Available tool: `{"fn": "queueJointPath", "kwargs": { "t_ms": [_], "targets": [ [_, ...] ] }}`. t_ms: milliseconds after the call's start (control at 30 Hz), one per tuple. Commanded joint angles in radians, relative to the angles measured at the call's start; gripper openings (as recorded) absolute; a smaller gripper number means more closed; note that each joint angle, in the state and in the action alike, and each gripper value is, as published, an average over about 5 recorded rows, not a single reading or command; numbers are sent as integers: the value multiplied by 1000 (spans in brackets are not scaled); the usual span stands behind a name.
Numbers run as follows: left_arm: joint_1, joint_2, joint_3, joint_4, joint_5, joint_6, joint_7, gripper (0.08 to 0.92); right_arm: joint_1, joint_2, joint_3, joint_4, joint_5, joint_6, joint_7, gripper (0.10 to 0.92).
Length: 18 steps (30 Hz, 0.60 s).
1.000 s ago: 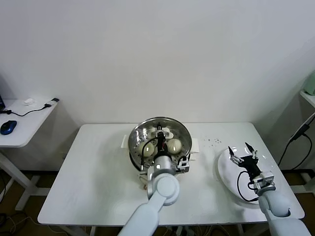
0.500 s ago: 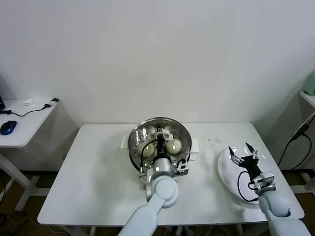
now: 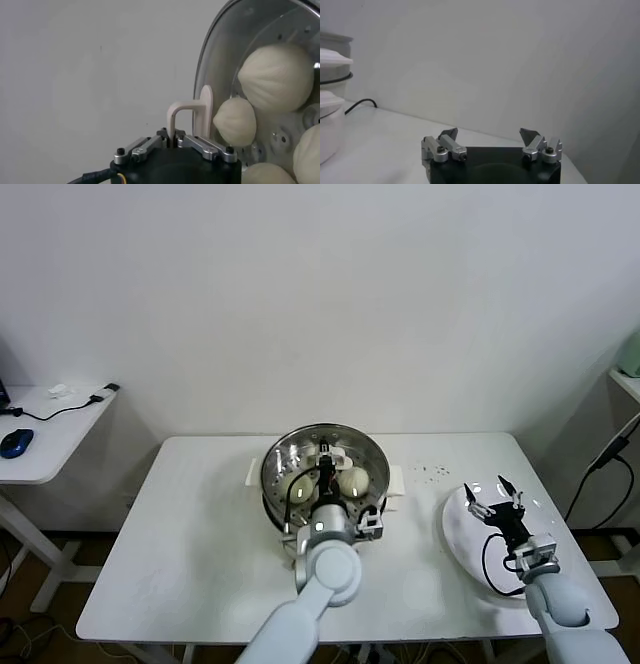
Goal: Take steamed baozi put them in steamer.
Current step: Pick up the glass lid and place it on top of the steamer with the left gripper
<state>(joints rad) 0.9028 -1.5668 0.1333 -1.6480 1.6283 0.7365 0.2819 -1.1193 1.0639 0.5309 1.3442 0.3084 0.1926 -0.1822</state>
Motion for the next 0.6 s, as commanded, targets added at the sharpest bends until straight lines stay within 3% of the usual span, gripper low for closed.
{"fn": "queueJointPath", "kwargs": {
  "t_ms": [33,267,433,600],
  "targets": [
    [5,4,3,-4,0,49,-2,150,1,4,1,-3,-3,2,-2,823],
    [2,4,2,5,-2,46,-12,150,-1,9,4,-5,-6,4,-7,823],
    [8,15,5,-22,2,33,28,153,-1,8,8,-7,-7,5,-9,823],
    [19,48,23,-89,-2,43,71,250,0,8,12,-10,-9,5,-11,823]
  ]
}}
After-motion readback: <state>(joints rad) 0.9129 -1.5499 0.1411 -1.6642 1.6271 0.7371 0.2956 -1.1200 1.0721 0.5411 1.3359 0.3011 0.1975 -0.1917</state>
